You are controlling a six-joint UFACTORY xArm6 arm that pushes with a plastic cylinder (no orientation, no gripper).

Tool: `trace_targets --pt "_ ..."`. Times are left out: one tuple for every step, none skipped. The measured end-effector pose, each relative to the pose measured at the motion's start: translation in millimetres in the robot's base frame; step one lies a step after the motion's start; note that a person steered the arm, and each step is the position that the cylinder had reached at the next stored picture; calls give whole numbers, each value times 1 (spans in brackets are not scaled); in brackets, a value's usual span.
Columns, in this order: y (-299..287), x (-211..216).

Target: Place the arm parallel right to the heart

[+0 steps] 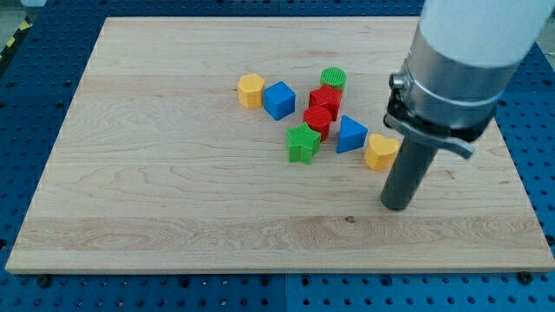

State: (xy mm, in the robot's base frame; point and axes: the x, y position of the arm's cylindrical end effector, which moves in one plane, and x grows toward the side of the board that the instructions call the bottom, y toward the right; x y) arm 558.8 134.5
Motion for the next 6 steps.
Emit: trace_targets --pt "3 5" --pt "40 5" --pt "67 -4" --pt "87 -41" --pt "91 -72" --pt "91 -82"
